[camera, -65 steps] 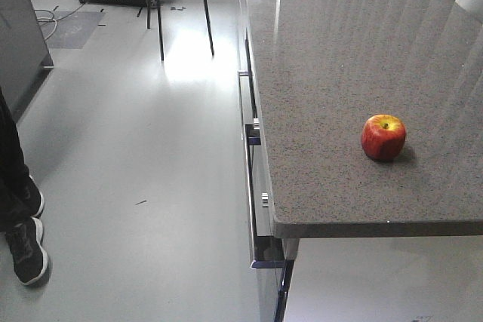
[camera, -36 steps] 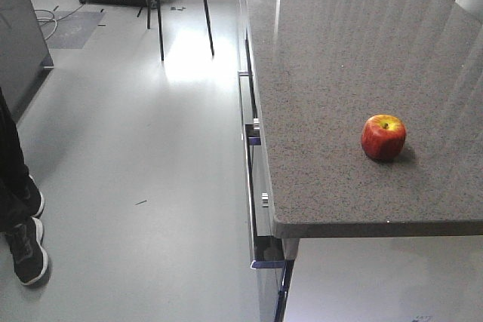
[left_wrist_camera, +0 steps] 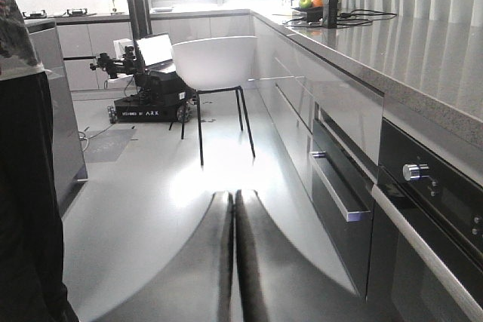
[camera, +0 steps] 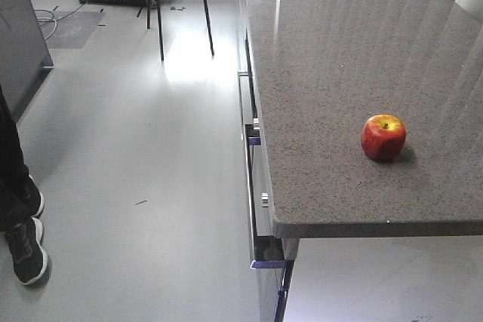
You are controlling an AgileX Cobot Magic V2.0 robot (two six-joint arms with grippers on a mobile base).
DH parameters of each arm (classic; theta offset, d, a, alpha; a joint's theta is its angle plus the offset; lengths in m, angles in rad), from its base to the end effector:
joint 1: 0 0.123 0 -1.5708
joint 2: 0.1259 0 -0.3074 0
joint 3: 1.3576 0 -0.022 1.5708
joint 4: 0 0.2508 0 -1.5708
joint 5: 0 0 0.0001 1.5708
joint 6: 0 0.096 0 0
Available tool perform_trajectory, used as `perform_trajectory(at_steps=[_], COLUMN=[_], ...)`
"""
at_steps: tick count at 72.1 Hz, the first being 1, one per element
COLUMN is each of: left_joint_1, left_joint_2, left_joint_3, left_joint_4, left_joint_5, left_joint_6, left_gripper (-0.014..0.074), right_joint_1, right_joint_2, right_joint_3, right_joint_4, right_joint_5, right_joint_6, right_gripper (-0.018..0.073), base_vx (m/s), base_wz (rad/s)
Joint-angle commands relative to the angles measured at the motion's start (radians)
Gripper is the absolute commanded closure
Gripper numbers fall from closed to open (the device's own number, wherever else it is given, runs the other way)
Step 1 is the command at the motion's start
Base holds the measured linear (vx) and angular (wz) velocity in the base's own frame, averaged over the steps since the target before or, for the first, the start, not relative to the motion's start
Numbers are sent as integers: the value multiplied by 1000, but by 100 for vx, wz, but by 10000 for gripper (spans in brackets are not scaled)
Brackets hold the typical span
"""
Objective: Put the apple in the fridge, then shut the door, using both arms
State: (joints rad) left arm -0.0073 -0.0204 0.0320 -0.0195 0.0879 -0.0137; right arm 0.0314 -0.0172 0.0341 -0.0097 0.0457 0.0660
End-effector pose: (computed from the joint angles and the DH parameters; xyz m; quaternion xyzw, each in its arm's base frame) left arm 0.0387 -0.0004 0.1950 -0.0086 0.7114 -0.0148 0.7026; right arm 0.0390 0.0012 0.1982 0.0089 0.6983 0.0312 0.7151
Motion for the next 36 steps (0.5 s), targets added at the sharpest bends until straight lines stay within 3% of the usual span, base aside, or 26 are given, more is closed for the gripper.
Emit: perform_trajectory(at_steps=[1, 11, 20, 26, 36], left_joint_1=[-6, -6, -6, -6, -6], left_joint_2=[-6, -6, -6, -6, -6], left_joint_3=[-1, -1, -1, -1, -1], left_joint_4=[-10, -10, -10, -10, -10], left_joint_5=[-82, -82, -82, -82, -82], left_joint_6=[2, 2, 2, 2, 2], left_gripper=[603, 603, 603, 603, 603], right_joint_1=[0, 0, 0, 0, 0], right_joint_2=[5, 5, 11, 42, 143], right_joint_3=[3, 0, -57, -130, -297], right_joint_4=[1, 10, 108, 136, 93], right_joint_5=[-158, -257, -270, -230, -68], right_joint_6=[-5, -5, -6, -11, -13], right_gripper=[562, 562, 562, 562, 562], base_vx=[0, 0, 0, 0, 0], base_wz=[0, 0, 0, 0, 0])
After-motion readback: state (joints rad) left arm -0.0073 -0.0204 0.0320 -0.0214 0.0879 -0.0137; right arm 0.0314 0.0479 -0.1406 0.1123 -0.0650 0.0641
